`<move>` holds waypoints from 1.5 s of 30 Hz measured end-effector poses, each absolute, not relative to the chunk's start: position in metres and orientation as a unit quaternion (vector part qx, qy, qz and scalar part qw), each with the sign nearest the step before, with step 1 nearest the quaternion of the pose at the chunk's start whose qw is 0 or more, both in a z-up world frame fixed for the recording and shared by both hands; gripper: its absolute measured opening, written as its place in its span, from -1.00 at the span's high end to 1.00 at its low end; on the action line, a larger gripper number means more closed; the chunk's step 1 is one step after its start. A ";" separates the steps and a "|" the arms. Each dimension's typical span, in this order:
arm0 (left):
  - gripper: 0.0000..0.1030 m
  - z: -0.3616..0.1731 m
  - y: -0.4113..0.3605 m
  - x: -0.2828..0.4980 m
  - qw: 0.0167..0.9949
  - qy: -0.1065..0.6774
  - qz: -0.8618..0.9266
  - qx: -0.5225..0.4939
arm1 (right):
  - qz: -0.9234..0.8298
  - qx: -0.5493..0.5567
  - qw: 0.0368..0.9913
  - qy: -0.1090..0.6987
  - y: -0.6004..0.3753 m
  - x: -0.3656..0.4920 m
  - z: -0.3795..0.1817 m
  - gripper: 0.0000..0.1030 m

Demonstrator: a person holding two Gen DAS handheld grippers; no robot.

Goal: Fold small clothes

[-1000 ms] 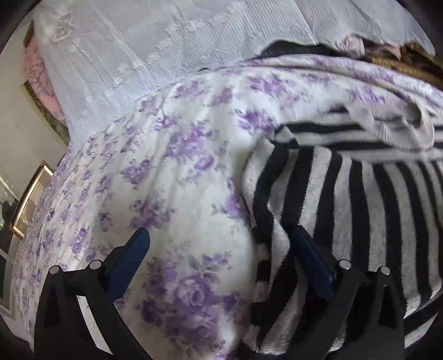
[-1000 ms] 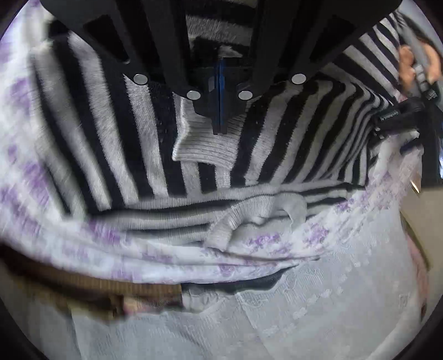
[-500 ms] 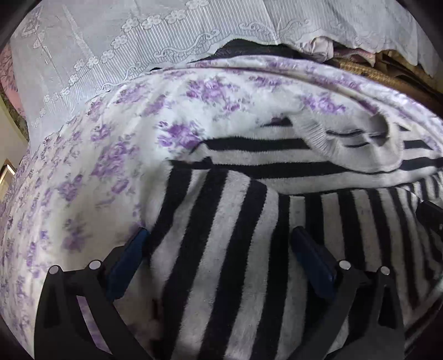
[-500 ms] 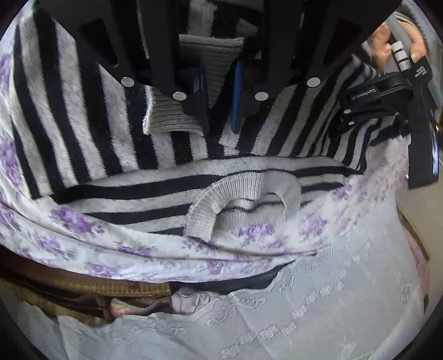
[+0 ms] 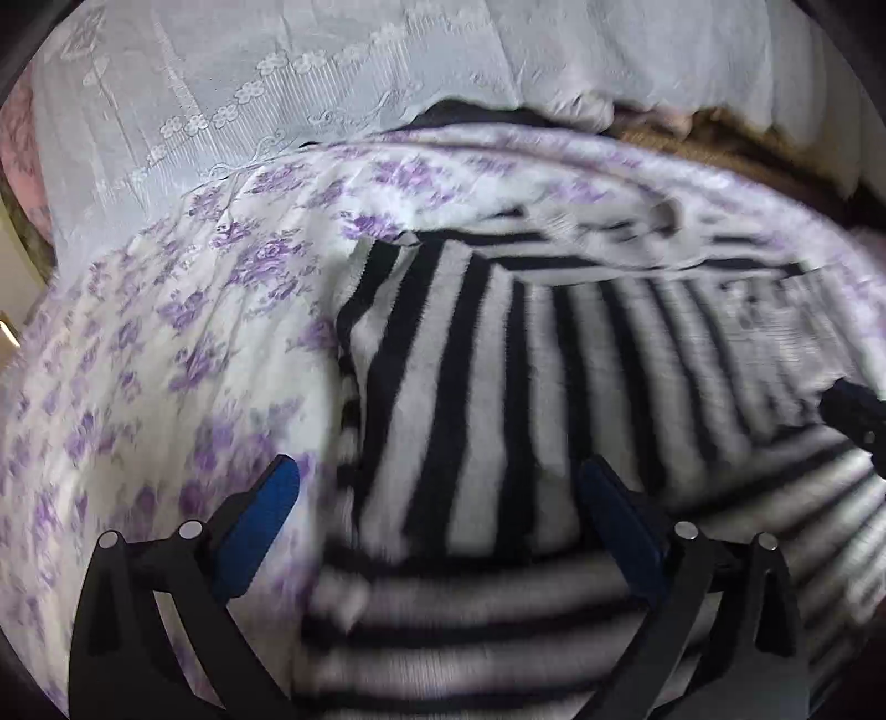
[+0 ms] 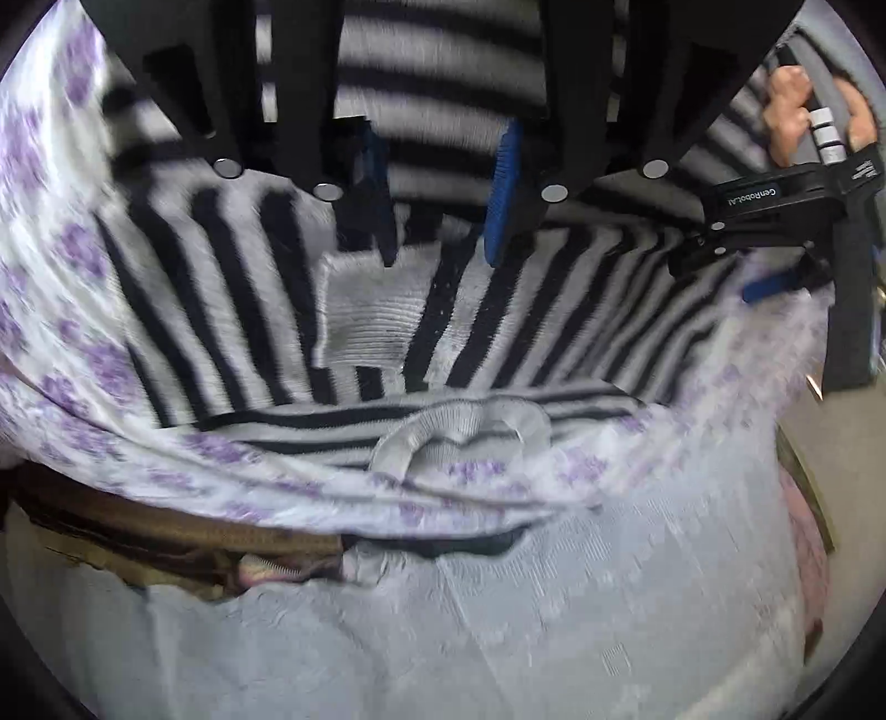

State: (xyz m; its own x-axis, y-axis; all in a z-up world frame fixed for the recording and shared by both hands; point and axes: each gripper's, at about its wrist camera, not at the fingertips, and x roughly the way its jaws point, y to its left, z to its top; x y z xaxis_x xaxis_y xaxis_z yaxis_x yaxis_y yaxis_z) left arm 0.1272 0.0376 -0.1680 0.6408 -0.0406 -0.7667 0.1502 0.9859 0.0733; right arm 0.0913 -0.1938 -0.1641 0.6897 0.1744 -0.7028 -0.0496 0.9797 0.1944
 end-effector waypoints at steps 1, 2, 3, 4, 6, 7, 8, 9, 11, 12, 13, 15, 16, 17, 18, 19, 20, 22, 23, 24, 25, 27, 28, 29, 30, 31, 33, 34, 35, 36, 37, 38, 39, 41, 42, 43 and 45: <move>-0.91 -0.166 0.038 0.117 0.903 0.419 -0.058 0.070 | 0.067 0.082 0.916 0.388 -0.196 0.080 -0.160 0.33; -0.91 -0.167 0.038 0.108 0.902 0.421 -0.058 0.078 | 0.067 0.083 0.914 0.391 -0.199 0.066 -0.159 0.30; -0.91 -0.172 0.039 0.095 0.897 0.430 -0.061 0.089 | 0.068 0.084 0.911 0.398 -0.202 0.057 -0.161 0.28; -0.91 -0.180 0.039 0.085 0.889 0.442 -0.067 0.097 | 0.070 0.084 0.907 0.408 -0.204 0.048 -0.164 0.24; -0.92 -0.193 0.038 0.066 0.879 0.457 -0.061 0.124 | 0.064 0.075 0.891 0.443 -0.207 0.031 -0.187 0.19; -0.92 -0.193 0.039 0.061 0.880 0.454 -0.060 0.128 | 0.065 0.073 0.889 0.447 -0.208 0.026 -0.196 0.19; -0.92 -0.191 0.041 0.056 0.881 0.451 -0.059 0.131 | 0.069 0.070 0.896 0.433 -0.210 0.017 -0.197 0.19; -0.92 -0.190 0.045 0.048 0.881 0.453 -0.058 0.127 | 0.063 0.068 0.895 0.437 -0.211 0.011 -0.193 0.20; -0.92 -0.186 0.055 0.031 0.883 0.452 -0.063 0.109 | 0.047 0.079 0.906 0.414 -0.217 -0.008 -0.181 0.20; -0.92 -0.182 0.063 0.019 0.885 0.449 -0.070 0.101 | 0.048 0.085 0.915 0.392 -0.223 -0.024 -0.175 0.19; -0.92 -0.180 0.066 0.010 0.887 0.446 -0.072 0.097 | 0.049 0.086 0.918 0.383 -0.226 -0.033 -0.171 0.17; -0.92 -0.177 0.082 -0.007 0.892 0.438 -0.072 0.080 | 0.042 0.097 0.920 0.377 -0.241 -0.056 -0.170 0.08; -0.92 -0.177 0.090 -0.014 0.892 0.441 -0.079 0.067 | 0.041 0.104 0.914 0.391 -0.248 -0.062 -0.176 0.05; -0.92 -0.178 0.094 -0.017 0.890 0.445 -0.084 0.059 | 0.040 0.106 0.905 0.409 -0.255 -0.063 -0.183 0.05; -0.92 -0.182 0.099 -0.019 0.884 0.457 -0.087 0.052 | 0.036 0.109 0.898 0.424 -0.259 -0.066 -0.193 0.05; -0.92 -0.187 0.101 -0.020 0.877 0.470 -0.087 0.053 | 0.039 0.111 0.899 0.421 -0.261 -0.074 -0.198 0.06; -0.92 -0.192 0.101 -0.023 0.872 0.478 -0.086 0.061 | 0.037 0.107 0.902 0.417 -0.260 -0.076 -0.195 0.06; -0.92 -0.189 0.098 -0.030 0.876 0.469 -0.086 0.072 | 0.034 0.112 0.915 0.385 -0.264 -0.095 -0.184 -0.03; -0.92 -0.187 0.098 -0.035 0.878 0.465 -0.093 0.070 | 0.031 0.121 0.923 0.365 -0.269 -0.108 -0.179 -0.12; -0.92 -0.186 0.101 -0.041 0.877 0.464 -0.109 0.059 | 0.029 0.133 0.925 0.355 -0.276 -0.118 -0.178 -0.16; -0.92 -0.185 0.105 -0.046 0.877 0.463 -0.119 0.047 | 0.030 0.154 0.923 0.352 -0.286 -0.128 -0.180 -0.20; -0.92 -0.183 0.115 -0.050 0.874 0.465 -0.138 0.015 | 0.025 0.185 0.913 0.363 -0.300 -0.136 -0.188 -0.20; -0.92 -0.182 0.121 -0.051 0.872 0.466 -0.150 -0.007 | 0.024 0.202 0.906 0.371 -0.306 -0.138 -0.192 -0.20; -0.92 -0.182 0.124 -0.051 0.870 0.467 -0.158 -0.022 | 0.030 0.221 0.900 0.374 -0.313 -0.139 -0.196 -0.20; -0.92 -0.182 0.129 -0.050 0.866 0.468 -0.171 -0.044 | 0.034 0.231 0.898 0.372 -0.315 -0.141 -0.196 -0.20; -0.92 -0.181 0.132 -0.051 0.863 0.468 -0.182 -0.060 | 0.037 0.234 0.898 0.370 -0.316 -0.143 -0.196 -0.20; -0.92 -0.180 0.135 -0.052 0.854 0.468 -0.210 -0.087 | 0.039 0.233 0.898 0.370 -0.314 -0.145 -0.197 -0.21; -0.92 -0.180 0.136 -0.053 0.848 0.467 -0.228 -0.099 | 0.042 0.232 0.898 0.371 -0.313 -0.146 -0.198 -0.22; -0.92 -0.179 0.134 -0.055 0.844 0.468 -0.241 -0.107 | 0.044 0.232 0.898 0.372 -0.313 -0.146 -0.198 -0.23; -0.91 -0.180 0.132 -0.055 0.833 0.471 -0.263 -0.118 | 0.045 0.233 0.897 0.373 -0.312 -0.146 -0.198 -0.23; -0.91 -0.181 0.130 -0.054 0.824 0.477 -0.280 -0.127 | 0.046 0.235 0.896 0.374 -0.313 -0.146 -0.199 -0.23; -0.91 -0.182 0.128 -0.053 0.819 0.479 -0.286 -0.129 | 0.047 0.237 0.895 0.374 -0.313 -0.146 -0.198 -0.23; -0.91 -0.183 0.126 -0.052 0.818 0.481 -0.287 -0.128 | 0.049 0.241 0.894 0.374 -0.314 -0.146 -0.199 -0.23; -0.91 -0.186 0.124 -0.049 0.811 0.491 -0.292 -0.129 | 0.052 0.245 0.893 0.374 -0.316 -0.145 -0.199 -0.24; -0.91 -0.190 0.121 -0.046 0.807 0.499 -0.291 -0.125 | 0.052 0.245 0.892 0.375 -0.316 -0.144 -0.199 -0.24; -0.91 -0.192 0.118 -0.044 0.805 0.505 -0.288 -0.118 | 0.052 0.245 0.892 0.376 -0.315 -0.144 -0.199 -0.24; -0.91 -0.193 0.109 -0.044 0.806 0.509 -0.287 -0.096 | 0.054 0.242 0.892 0.379 -0.314 -0.142 -0.199 -0.24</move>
State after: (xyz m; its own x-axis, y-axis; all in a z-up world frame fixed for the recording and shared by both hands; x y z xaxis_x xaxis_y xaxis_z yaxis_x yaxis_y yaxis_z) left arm -0.0438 0.1093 -0.1934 0.3184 -0.5601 -0.7648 0.3638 0.8172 -0.4470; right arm -0.1424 -0.3140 -0.1993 0.7076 0.2790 -0.6492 0.0869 0.8774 0.4718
